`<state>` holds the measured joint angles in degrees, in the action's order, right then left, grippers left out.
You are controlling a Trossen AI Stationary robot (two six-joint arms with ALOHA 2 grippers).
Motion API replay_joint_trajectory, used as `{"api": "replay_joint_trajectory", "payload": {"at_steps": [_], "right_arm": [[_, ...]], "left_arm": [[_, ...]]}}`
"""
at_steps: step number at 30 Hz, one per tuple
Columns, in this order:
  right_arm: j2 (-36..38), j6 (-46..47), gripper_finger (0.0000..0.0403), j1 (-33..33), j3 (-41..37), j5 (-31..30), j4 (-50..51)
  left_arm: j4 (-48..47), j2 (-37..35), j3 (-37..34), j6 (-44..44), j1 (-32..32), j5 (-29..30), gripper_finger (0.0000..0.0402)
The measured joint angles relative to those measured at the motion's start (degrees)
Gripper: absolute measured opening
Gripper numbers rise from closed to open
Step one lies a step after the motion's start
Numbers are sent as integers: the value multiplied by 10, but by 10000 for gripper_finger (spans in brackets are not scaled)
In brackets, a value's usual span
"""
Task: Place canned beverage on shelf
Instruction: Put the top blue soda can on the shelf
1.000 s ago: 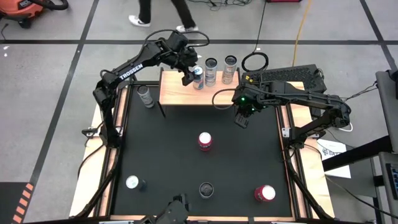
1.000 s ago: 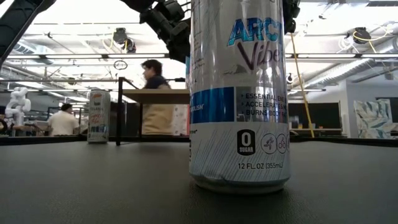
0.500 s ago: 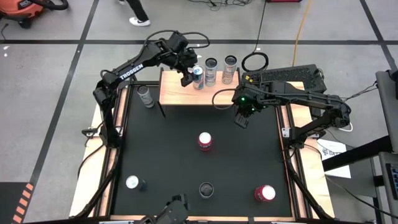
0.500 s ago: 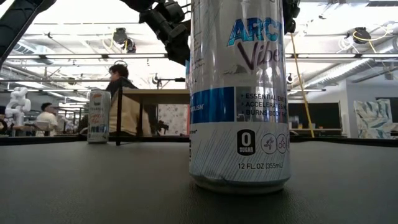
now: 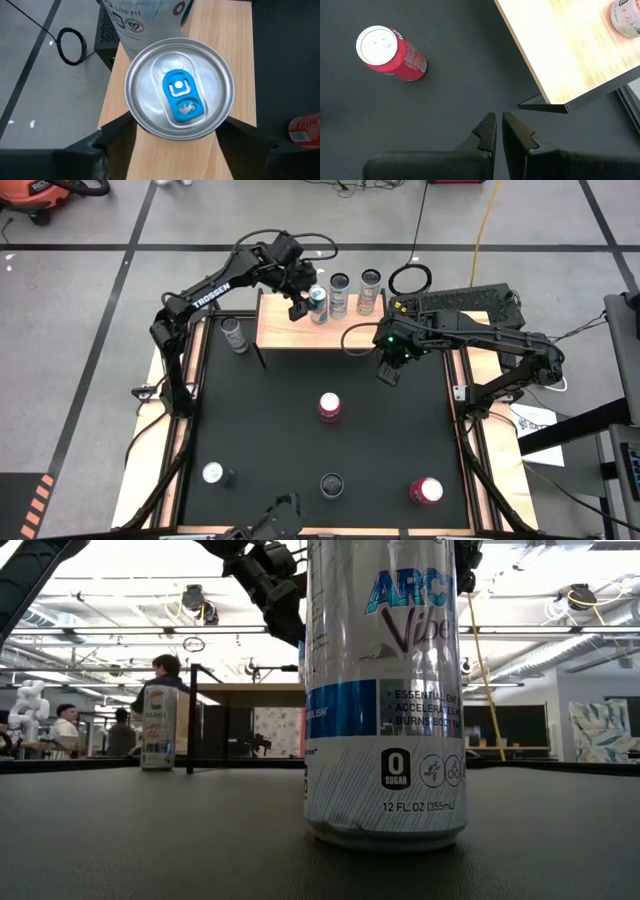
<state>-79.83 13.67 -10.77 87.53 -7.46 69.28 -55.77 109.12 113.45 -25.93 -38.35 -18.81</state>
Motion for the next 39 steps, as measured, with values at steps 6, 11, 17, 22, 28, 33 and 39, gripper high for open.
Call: {"api": "replay_joint_trajectory", "payload": {"at_steps": [6, 11, 17, 22, 28, 33, 39], "right_arm": [[0, 0, 13, 0, 0, 0, 0], [0, 1, 13, 0, 0, 0, 0], [0, 1, 13, 0, 0, 0, 0], [0, 2, 13, 0, 0, 0, 0], [0, 2, 13, 0, 0, 0, 0], [0, 2, 13, 0, 0, 0, 0], [0, 2, 13, 0, 0, 0, 0]], "left_arm": [[-1, 0, 0, 0, 0, 0, 222], [-2, 0, 0, -1, 0, 0, 218], [-8, -1, 0, -3, -8, 0, 217], [-9, -1, 0, 0, -16, 7, 217], [-17, -1, 1, -5, -18, 7, 217], [-37, -3, 1, -15, -19, 9, 217], [-55, 0, 5, -34, -19, 17, 216]]}}
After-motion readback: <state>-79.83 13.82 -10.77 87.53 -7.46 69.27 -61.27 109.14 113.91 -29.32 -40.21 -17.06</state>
